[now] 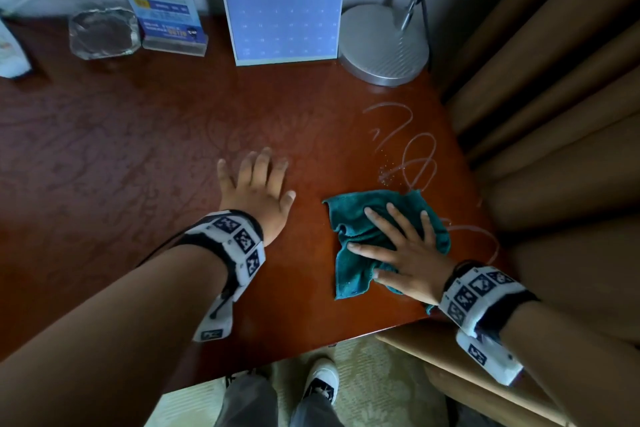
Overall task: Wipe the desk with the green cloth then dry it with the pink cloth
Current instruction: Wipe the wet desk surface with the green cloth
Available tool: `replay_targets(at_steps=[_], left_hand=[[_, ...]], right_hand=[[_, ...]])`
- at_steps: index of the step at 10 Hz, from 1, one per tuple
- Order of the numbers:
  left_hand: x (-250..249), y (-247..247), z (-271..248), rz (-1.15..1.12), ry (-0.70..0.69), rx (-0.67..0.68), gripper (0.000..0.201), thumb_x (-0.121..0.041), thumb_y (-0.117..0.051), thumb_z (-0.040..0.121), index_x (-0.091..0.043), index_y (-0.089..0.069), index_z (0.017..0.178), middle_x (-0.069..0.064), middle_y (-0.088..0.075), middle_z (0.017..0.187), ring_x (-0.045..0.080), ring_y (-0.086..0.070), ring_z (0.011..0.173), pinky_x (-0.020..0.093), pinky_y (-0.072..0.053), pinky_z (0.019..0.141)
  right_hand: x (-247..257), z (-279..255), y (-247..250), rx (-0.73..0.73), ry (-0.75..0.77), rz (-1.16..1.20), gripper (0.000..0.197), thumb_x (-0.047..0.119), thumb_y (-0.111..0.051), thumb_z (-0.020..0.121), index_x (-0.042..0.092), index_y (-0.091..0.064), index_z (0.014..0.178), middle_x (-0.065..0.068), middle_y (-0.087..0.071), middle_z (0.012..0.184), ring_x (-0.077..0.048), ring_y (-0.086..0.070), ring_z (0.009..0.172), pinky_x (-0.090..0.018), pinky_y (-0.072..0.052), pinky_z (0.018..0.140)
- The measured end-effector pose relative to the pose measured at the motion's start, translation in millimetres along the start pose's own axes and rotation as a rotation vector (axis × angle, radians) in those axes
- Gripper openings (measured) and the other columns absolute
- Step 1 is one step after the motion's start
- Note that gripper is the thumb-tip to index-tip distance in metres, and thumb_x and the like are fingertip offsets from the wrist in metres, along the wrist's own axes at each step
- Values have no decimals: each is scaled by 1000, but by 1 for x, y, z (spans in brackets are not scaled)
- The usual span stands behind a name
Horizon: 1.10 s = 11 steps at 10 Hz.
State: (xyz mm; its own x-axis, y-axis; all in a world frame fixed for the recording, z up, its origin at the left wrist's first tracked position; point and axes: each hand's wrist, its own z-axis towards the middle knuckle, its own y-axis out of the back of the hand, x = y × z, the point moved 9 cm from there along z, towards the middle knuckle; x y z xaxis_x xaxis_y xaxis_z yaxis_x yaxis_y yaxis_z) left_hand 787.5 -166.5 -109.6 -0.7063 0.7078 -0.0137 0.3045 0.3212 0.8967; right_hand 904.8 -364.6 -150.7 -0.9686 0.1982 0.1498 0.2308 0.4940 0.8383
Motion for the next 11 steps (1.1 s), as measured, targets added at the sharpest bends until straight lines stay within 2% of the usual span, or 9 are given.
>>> replay_targets(at_steps=[1, 2, 3, 5, 6, 7, 9, 10, 11], left_hand=[[-15, -5, 12, -20, -50, 0, 60, -47, -10, 99, -27, 17, 148, 1, 26, 155, 22, 20, 143, 59, 9, 112], [-20, -16, 25, -47, -27, 55, 61, -50, -8, 98, -29, 23, 146, 1, 33, 152, 24, 24, 142, 60, 12, 110], [-21, -23, 30, -61, -7, 98, 61, -51, -8, 97, -30, 27, 143, 0, 37, 150, 24, 28, 140, 61, 12, 110], [-21, -26, 32, -90, 5, 136, 61, -51, -8, 98, -31, 28, 143, 0, 38, 149, 24, 30, 139, 61, 13, 109], [-21, -27, 33, -100, 7, 170, 62, -52, -8, 98, -32, 30, 142, -1, 40, 148, 24, 32, 138, 60, 15, 108], [-20, -29, 34, -114, 3, 208, 62, -53, -8, 97, -33, 32, 140, -2, 43, 146, 24, 35, 137, 60, 16, 108], [-21, -29, 34, -122, -4, 234, 61, -52, -8, 97, -34, 31, 141, -1, 44, 145, 24, 36, 136, 59, 18, 106], [-20, -28, 34, -118, -8, 234, 61, -52, -8, 97, -34, 31, 141, -1, 44, 145, 25, 36, 136, 59, 18, 106], [-21, -28, 34, -117, -9, 244, 61, -52, -7, 97, -33, 32, 140, -1, 45, 144, 25, 36, 136, 59, 18, 107]], right_hand=[[-5, 7, 4, 11, 1, -19, 47, 78, 15, 71, 80, 17, 117, 27, 45, 141, -11, 45, 132, -59, 25, 104], [-8, 16, 13, -5, 1, -23, 49, 79, 21, 68, 80, 20, 116, 27, 46, 140, -10, 45, 130, -58, 26, 102], [-12, 24, 20, -2, -3, -19, 49, 80, 20, 67, 80, 22, 116, 27, 47, 139, -10, 45, 130, -58, 25, 103], [-20, 40, 32, 28, 17, -50, 48, 79, 9, 73, 77, 24, 118, 25, 49, 138, -13, 43, 132, -62, 21, 106], [-23, 46, 38, 22, 18, -53, 50, 81, 4, 72, 77, 22, 118, 26, 49, 137, -11, 46, 129, -62, 22, 105], [-29, 57, 45, 20, -7, -75, 54, 84, -6, 73, 77, 24, 116, 26, 51, 135, -13, 45, 131, -62, 22, 105], [-38, 82, 64, -18, -85, -50, 57, 82, -2, 68, 75, 22, 120, 25, 46, 138, -17, 36, 138, -62, 19, 106], [-41, 92, 74, -28, -145, -40, 59, 82, -3, 69, 73, 19, 123, 23, 39, 146, -18, 34, 139, -63, 16, 108], [-43, 98, 79, -35, -195, -18, 56, 75, -20, 86, 71, 14, 130, 20, 34, 150, -18, 33, 139, -64, 15, 109]])
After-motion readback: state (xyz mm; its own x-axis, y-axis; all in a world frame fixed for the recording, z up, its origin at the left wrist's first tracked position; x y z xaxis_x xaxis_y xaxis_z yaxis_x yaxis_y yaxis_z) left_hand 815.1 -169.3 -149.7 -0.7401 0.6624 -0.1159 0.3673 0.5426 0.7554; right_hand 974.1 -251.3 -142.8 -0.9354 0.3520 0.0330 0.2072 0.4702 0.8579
